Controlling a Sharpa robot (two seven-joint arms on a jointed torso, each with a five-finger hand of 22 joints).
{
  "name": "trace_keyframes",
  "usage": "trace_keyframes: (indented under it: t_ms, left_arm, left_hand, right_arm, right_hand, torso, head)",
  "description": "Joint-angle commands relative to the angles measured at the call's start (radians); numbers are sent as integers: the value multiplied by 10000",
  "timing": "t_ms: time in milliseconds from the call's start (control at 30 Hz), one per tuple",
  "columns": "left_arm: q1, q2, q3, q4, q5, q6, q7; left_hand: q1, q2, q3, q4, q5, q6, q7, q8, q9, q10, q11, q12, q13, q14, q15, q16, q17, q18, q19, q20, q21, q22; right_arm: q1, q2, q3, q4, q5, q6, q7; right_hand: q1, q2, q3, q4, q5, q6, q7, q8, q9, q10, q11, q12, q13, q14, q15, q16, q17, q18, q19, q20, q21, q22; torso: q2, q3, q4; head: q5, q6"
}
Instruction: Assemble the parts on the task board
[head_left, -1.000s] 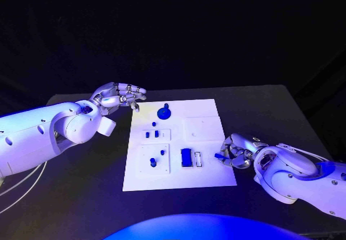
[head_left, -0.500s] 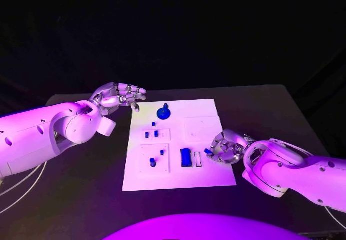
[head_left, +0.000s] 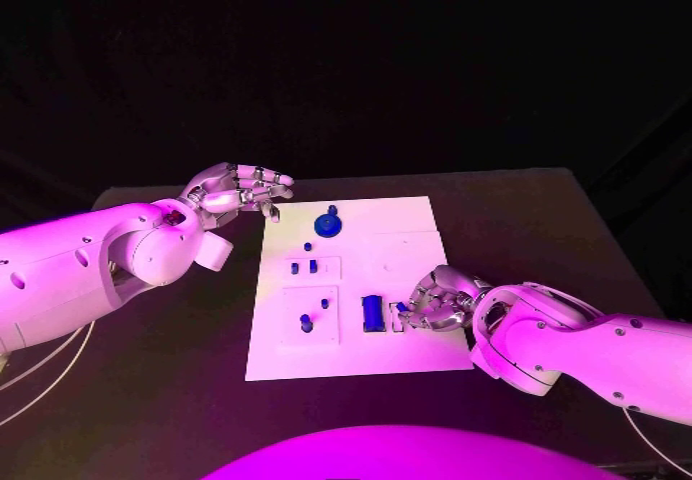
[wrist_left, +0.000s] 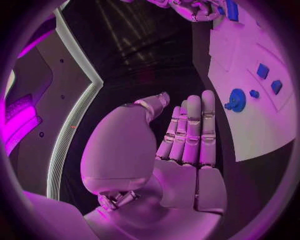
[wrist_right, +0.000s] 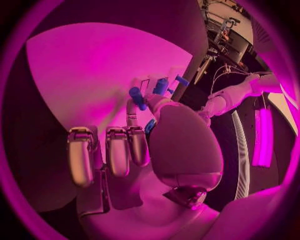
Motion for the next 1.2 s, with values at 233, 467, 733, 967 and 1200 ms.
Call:
trace_keyframes:
  t_ms: [233, 467, 733, 967, 1200]
  left_arm:
    - [4, 4, 8, 34, 61, 105, 42]
    - [4, -2, 8, 39, 61, 116, 26]
    - [4, -9, 8, 43, 61, 128, 11]
    - [4, -18, 8, 48, 61, 133, 4]
    - [4, -24, 8, 52, 61, 134, -5]
  left_hand:
    - [-31, 12, 9, 64, 12, -85, 69, 28, -9, -65, -30, 40, -15, 4, 85, -42, 13, 148, 84, 9, -58, -10]
    - [-18, 6, -1, 77, 10, -89, 71, 34, -17, -76, -28, 54, -18, 5, 85, -41, 17, 148, 103, 10, -81, -29]
    - [-18, 6, -1, 77, 10, -89, 71, 34, -17, -76, -28, 54, -18, 5, 85, -41, 17, 148, 103, 10, -81, -29]
    - [-18, 6, -1, 77, 10, -89, 71, 34, -17, -76, -28, 54, -18, 5, 85, -41, 17, 148, 103, 10, -81, -29]
    - [-25, 8, -10, 98, 11, -93, 73, 37, -22, -85, -25, 61, -20, 3, 88, -42, 19, 147, 112, 11, -96, -42]
  right_arm:
    - [-16, 107, 2, -44, 202, 66, -32]
    - [-16, 184, 2, -46, 190, 230, -25]
    - [-16, 283, 2, -148, 94, 346, -62]
    - [-34, 391, 2, -262, -5, 351, -80]
    - [-40, 429, 2, -312, -74, 320, -56]
  right_hand:
    - [-352, 16, 52, 35, -135, 58, -48, 36, -1, 653, -36, 59, 2163, 853, -67, -8, 1696, -144, 967, -49, 17, 2529]
    - [-640, -5, 27, 37, -206, 85, -52, 59, 10, 663, -39, 76, 2175, 861, -68, 8, 1732, -147, 972, -50, 33, 2534]
    - [-954, -83, -129, 19, 321, 108, -57, 97, 36, 666, -44, 75, 2179, 860, -75, 7, 1734, -147, 971, -57, 30, 2534]
    - [-1107, -63, -217, 33, 183, 115, -56, 112, 45, 658, -43, 57, 2170, 855, -73, -2, 1714, -141, 964, -58, -2, 2525]
    - [-1331, -50, -364, 34, -137, 101, -50, 114, 47, 648, -36, 34, 2160, 851, -68, -12, 1696, -133, 953, -53, -45, 2514]
  torso:
    - [5, 0, 4]
    - [6, 1, 2]
    - [6, 4, -3]
    - [11, 10, 2]
    - [6, 2, -2]
  head:
    - [7, -7]
    - [17, -29]
    - [37, -36]
    - [44, -46]
    - [44, -44]
